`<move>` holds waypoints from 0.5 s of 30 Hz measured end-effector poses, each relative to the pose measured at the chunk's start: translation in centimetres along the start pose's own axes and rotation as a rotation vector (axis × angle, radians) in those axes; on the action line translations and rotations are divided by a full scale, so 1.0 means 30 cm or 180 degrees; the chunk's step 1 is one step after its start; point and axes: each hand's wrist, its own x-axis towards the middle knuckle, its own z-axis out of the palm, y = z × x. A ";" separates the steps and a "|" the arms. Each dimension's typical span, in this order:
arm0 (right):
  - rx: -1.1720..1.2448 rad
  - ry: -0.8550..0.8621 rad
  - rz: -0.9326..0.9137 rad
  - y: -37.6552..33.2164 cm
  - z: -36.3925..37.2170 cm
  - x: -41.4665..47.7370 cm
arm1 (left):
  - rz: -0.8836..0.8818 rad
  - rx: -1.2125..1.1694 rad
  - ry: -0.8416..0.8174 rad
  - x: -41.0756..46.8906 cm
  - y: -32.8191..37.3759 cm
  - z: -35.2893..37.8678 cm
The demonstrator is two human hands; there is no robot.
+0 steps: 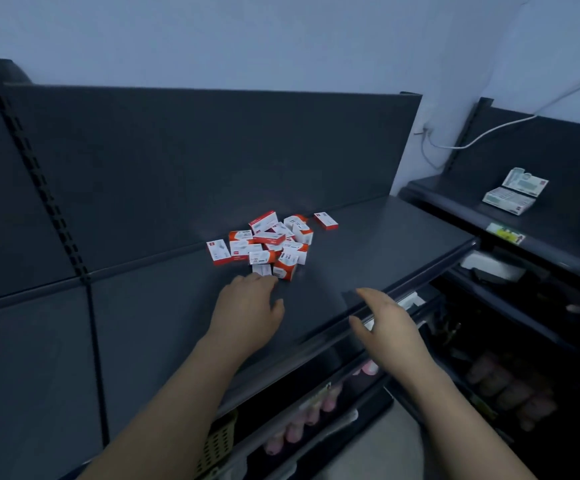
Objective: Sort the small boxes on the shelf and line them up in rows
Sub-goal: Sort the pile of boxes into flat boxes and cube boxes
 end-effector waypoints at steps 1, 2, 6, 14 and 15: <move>0.0031 0.0003 -0.0008 0.022 0.001 0.027 | -0.0028 -0.0017 0.0017 0.028 0.006 0.011; 0.0062 0.0008 0.0000 0.042 0.006 0.055 | -0.0059 -0.0055 0.0047 0.057 0.010 0.021; 0.0141 -0.0041 0.0135 0.110 0.036 0.182 | -0.0125 -0.0123 0.0147 0.185 0.015 0.061; 0.0211 -0.0109 0.0124 0.183 0.089 0.474 | -0.0282 0.0091 -0.0046 0.456 0.016 0.137; 0.0216 -0.0138 0.0118 0.188 0.095 0.506 | -0.0296 0.0138 -0.0073 0.484 0.015 0.150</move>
